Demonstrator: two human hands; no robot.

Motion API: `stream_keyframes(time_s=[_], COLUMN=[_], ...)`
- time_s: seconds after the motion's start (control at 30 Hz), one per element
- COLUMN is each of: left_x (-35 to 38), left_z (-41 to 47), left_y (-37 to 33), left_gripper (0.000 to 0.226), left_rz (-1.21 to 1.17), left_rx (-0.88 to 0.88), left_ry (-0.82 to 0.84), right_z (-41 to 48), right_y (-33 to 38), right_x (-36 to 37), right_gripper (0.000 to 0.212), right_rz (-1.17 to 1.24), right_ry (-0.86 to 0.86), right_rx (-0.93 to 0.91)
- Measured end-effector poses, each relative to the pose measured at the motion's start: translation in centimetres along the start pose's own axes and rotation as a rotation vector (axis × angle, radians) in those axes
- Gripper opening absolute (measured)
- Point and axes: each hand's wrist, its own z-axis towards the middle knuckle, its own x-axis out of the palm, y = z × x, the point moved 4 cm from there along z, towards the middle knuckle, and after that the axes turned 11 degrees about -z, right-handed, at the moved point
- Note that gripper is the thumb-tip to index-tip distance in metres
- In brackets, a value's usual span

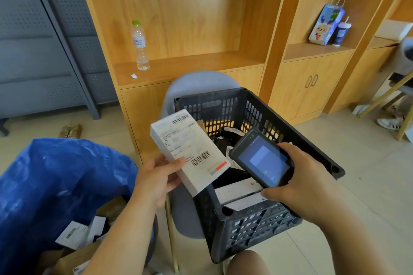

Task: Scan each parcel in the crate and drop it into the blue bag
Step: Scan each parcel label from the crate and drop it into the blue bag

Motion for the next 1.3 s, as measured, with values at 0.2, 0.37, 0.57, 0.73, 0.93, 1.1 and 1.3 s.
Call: stream_keyframes(time_s=[0.2,0.37,0.57,0.73,0.93,1.1,1.3], left_x=[-0.3,-0.7,-1.0,-1.2,-4.0,-12.0,-21.4], left_z=[-0.5,-0.8,-0.9,-1.2,-2.8,-4.0,-4.5], left_y=[-2.9,-3.4,-3.5,-3.7,-5.4,-6.9,-6.9], left_gripper=[0.052,0.055,0.056,0.053,0.029,0.014,0.037], left_rz=[0.137,0.171,0.199,0.203,0.175,0.178,0.585], left_rx=[0.368,0.473,0.503,0.498,0.398,0.265,0.127], left_ry=[-0.07,-0.089,-0.094,-0.101,-0.174,-0.377,-0.645], right_z=[-0.5,-0.8,-1.1,-1.2,-0.6,0.2,0.6], right_y=[0.8,1.2,1.3,1.4,4.0,8.3,13.2], right_x=[0.3,0.3,0.5,0.5,1.3,3.0,5.3], right_gripper=[0.092,0.089,0.092,0.095,0.097,0.097,0.096], right_rz=[-0.115,-0.207,-0.228,-0.182,-0.146,-0.08,-0.02], right_ry=[0.07,0.108,0.139,0.106,0.054,0.071,0.164], right_rx=[-0.063,-0.098,-0.11,-0.117,-0.17,-0.269,-0.367])
